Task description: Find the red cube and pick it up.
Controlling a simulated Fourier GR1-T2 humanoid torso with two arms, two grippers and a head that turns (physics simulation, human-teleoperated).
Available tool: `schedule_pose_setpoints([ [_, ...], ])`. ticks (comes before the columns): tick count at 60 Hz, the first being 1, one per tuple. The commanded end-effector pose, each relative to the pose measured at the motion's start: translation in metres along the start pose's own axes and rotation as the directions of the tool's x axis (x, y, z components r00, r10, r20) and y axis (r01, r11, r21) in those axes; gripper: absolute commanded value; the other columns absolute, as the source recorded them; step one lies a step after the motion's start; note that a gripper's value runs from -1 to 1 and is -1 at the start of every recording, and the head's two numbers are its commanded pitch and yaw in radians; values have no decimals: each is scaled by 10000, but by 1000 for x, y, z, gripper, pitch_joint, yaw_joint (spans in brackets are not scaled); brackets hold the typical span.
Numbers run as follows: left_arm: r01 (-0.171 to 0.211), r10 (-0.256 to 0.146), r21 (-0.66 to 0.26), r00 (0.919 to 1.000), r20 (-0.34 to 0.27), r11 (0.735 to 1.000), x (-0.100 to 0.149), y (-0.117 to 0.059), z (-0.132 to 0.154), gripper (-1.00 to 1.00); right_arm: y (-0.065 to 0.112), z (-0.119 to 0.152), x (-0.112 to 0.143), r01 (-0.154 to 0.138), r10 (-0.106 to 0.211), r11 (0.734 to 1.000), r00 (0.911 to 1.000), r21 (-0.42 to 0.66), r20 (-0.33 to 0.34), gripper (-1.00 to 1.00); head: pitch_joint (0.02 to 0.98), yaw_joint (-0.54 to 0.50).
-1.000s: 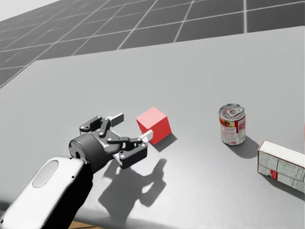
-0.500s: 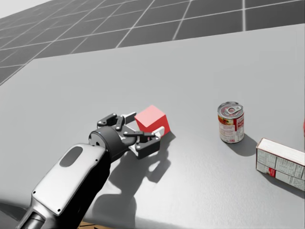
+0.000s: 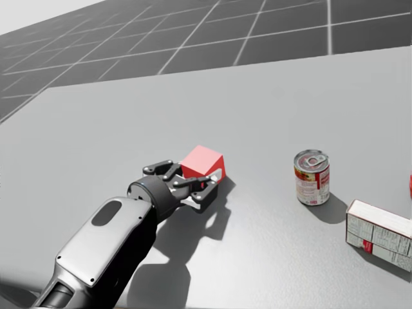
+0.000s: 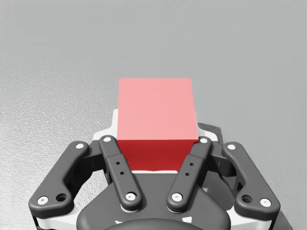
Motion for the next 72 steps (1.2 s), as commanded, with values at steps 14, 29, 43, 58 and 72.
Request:
schedule_pose_setpoints([
  [14, 342, -393, -1237, 9985, -386, 9917, -15, -12, 2, 1000, 0, 0, 0, 25, -25, 10000, 10000, -33, -12, -1000, 530, 415],
  [29, 289, -338, -1387, 9989, -329, 9899, -15, -13, 2, 1000, -1, 0, 0, 53, -53, 10000, 10000, -32, -13, -1000, 428, 423],
  [43, 372, -341, -1264, 9991, 271, 9913, 20, -8, 16, 1000, -2, -1, 0, 36, -36, 10000, 10000, -44, -14, -1000, 427, 419],
  [58, 966, -867, -776, 9886, 1227, 9923, 71, -1, 35, 1000, -2, -1, 0, -10, 10, 10000, 10000, -35, -15, -1000, 426, 421],
  [72, 1242, -1191, -105, 9697, 2132, 9922, 118, 10, 55, 1000, -2, -2, 0, -63, 63, 10000, 10000, -34, -33, -1000, 423, 415],
])
